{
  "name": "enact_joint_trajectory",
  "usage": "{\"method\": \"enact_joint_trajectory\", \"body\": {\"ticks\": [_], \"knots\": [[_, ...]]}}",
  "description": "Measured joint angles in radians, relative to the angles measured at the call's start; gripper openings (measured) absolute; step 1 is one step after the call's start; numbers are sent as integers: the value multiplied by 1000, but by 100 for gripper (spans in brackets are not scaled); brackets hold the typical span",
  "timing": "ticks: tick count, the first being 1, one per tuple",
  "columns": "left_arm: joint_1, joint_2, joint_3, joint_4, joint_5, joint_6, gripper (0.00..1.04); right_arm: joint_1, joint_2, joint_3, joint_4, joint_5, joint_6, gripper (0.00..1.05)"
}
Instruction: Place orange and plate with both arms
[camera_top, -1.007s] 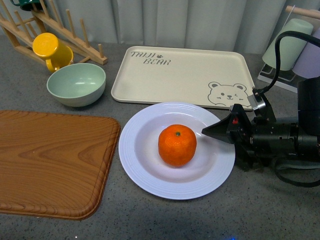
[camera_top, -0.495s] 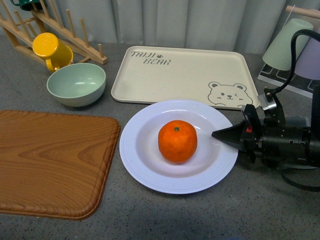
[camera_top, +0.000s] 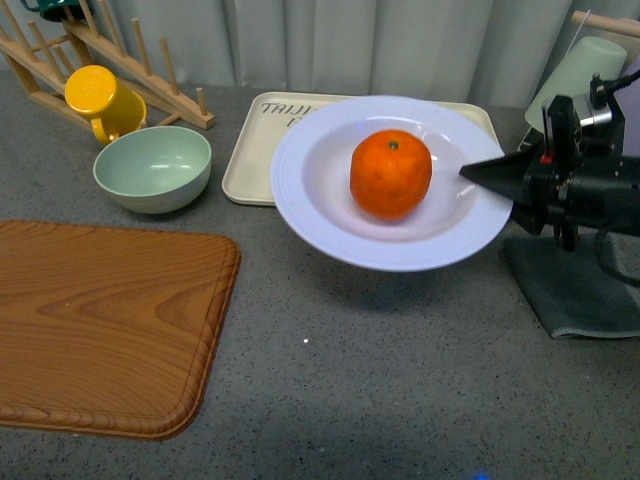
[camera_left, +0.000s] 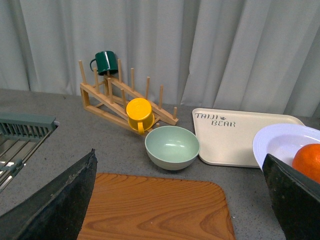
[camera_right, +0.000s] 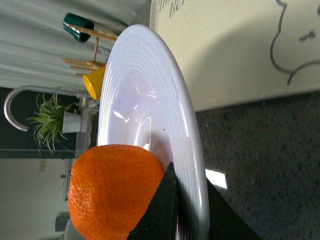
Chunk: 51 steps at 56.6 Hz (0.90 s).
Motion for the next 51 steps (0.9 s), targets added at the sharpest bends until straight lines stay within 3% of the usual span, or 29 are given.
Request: {"method": "enact_joint_trajectory", "body": {"ticks": [33,48,51], "knots": [[0,0,0,0,0,0,98,42,297,596,-280,159,130,3],[0,0,0,0,0,0,98,75,376,751,-413,229,134,3],[0,0,0,0,0,1,98,76,383,765,-435,246,130,9]]}}
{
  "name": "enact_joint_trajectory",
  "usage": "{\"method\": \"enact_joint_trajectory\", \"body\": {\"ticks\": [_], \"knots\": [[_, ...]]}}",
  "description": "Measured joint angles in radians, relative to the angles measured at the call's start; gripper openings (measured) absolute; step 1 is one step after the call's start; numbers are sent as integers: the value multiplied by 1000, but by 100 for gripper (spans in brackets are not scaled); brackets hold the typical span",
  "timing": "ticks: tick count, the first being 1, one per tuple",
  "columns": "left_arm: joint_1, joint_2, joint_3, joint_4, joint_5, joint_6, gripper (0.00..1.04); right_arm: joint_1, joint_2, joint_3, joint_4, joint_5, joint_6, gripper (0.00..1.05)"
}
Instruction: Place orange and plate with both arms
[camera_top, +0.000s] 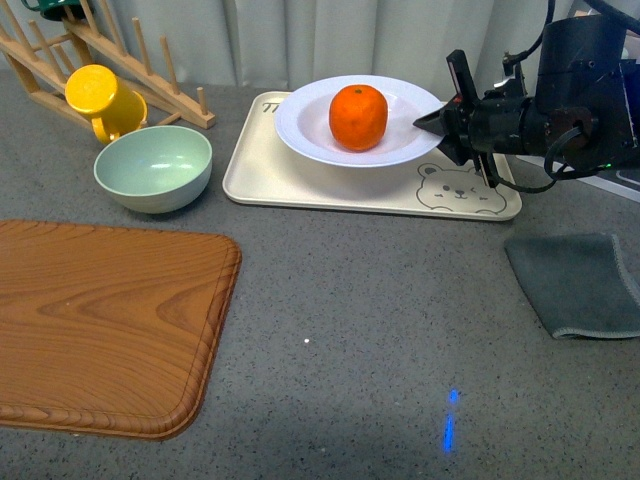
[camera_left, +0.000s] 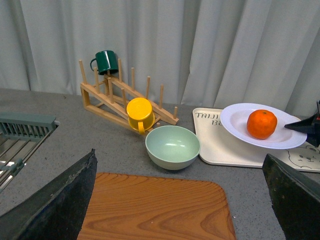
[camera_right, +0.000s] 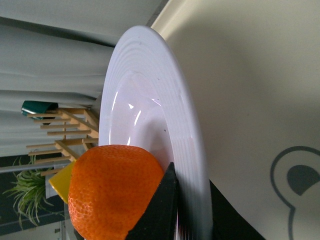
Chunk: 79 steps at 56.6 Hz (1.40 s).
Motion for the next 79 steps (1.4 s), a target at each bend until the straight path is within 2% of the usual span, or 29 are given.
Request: {"method": "enact_joint_trajectory", "body": {"ticks": [7,15,28,37,48,61,79], "knots": [[0,0,0,0,0,0,98,-5,4,12,-45,18,-19,30],[0,0,0,0,0,0,98,-13,0,-4,-64,30,-50,62],[0,0,0,0,0,0,98,-13,-90,-101,-63,87,-134,97],[0,0,0,0,0,0,98,-10,-208,-188,-55,157,-224,96],[0,0,0,0,0,0,98,5,-381,-349,-33,311,-397,96],[0,0,0,0,0,0,98,28,-648,-663,78,444,-569,96],[0,0,0,0,0,0,98,67,-1083,-1110,202,723,-804,96]]}}
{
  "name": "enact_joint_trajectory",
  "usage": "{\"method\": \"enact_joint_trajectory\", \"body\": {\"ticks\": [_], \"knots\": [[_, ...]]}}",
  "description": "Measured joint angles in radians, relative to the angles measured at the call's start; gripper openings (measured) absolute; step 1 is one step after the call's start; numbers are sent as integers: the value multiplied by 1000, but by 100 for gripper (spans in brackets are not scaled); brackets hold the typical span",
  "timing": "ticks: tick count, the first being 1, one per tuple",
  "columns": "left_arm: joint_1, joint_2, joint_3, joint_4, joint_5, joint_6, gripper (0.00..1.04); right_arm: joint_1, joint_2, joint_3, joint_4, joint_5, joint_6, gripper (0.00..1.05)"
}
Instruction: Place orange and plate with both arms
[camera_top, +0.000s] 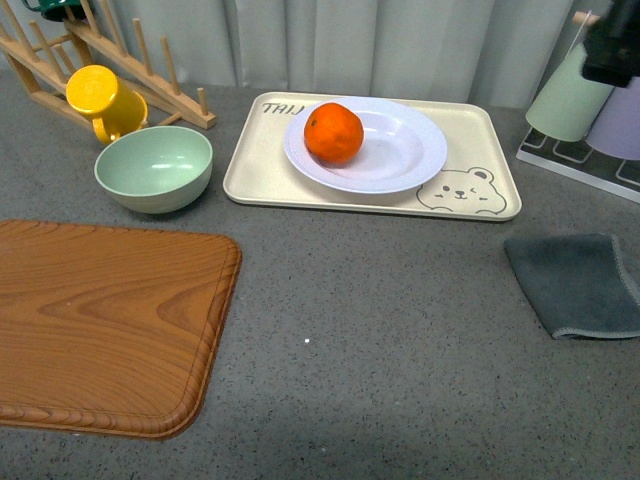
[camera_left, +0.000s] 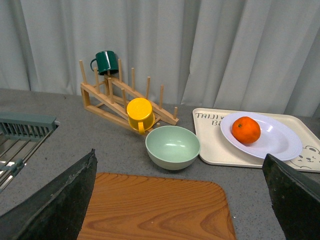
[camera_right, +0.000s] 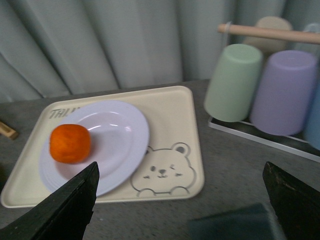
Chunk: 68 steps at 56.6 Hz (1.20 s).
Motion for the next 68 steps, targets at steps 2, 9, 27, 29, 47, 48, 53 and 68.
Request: {"method": "enact_joint_trajectory", "body": {"ticks": [2,9,27,29,47,48,53,68], "knots": [[0,0,0,0,0,0,98,4,-56,-54,18,45,-29,96],[0,0,0,0,0,0,98,8,-178,-176,96,74,-108,92],[0,-1,0,0,0,0,98,-51,-277,-409,423,-45,-200,37],[0,0,0,0,0,0,98,-58,-302,-428,409,-53,-202,30],[0,-1,0,-1,0,0,98,-155,-565,-520,241,-148,-208,1],[0,-1,0,-1,0,0,98,-158,-578,-523,232,-149,-208,1],[0,-1,0,-1,0,0,98,-160,-654,-541,175,-150,-208,1],[0,-1,0,-1,0,0,98,-161,-873,-570,-11,-154,-208,1]]}}
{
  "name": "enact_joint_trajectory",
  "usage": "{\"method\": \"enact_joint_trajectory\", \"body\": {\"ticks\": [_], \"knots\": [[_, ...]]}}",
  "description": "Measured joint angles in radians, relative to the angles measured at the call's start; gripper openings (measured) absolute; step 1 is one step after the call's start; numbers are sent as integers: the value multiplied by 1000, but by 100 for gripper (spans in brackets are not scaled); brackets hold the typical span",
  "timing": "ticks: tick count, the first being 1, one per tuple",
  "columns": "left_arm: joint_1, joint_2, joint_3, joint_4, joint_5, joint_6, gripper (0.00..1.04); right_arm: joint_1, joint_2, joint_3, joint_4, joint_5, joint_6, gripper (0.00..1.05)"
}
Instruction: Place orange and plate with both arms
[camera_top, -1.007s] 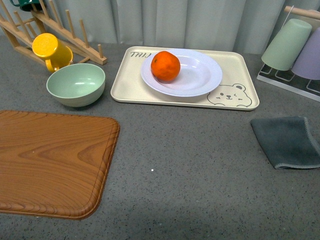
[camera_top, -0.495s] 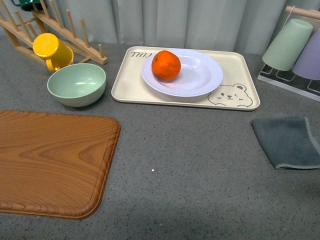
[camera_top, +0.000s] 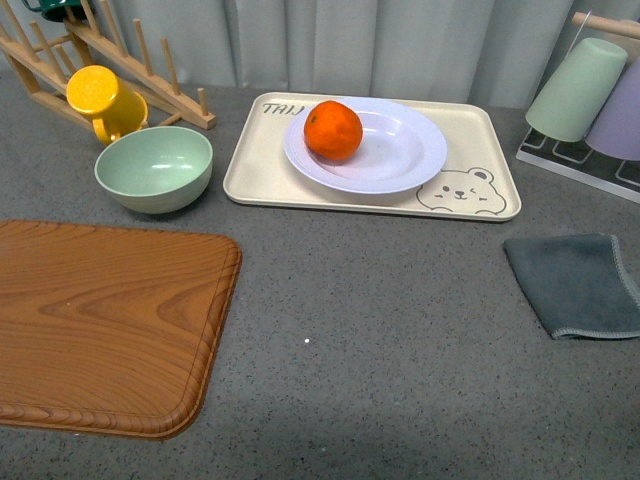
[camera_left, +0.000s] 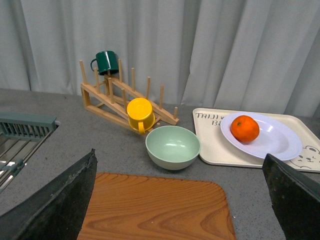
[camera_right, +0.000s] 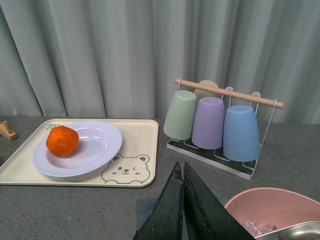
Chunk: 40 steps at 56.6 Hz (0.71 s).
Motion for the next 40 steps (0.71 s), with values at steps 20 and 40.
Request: {"method": "enact_joint_trajectory", "body": {"ticks": [20,40], "knots": [[0,0,0,0,0,0,98,0,-242,-5,-223,0,0,1],[0,0,0,0,0,0,98,0,-396,-5,-372,0,0,1]]}}
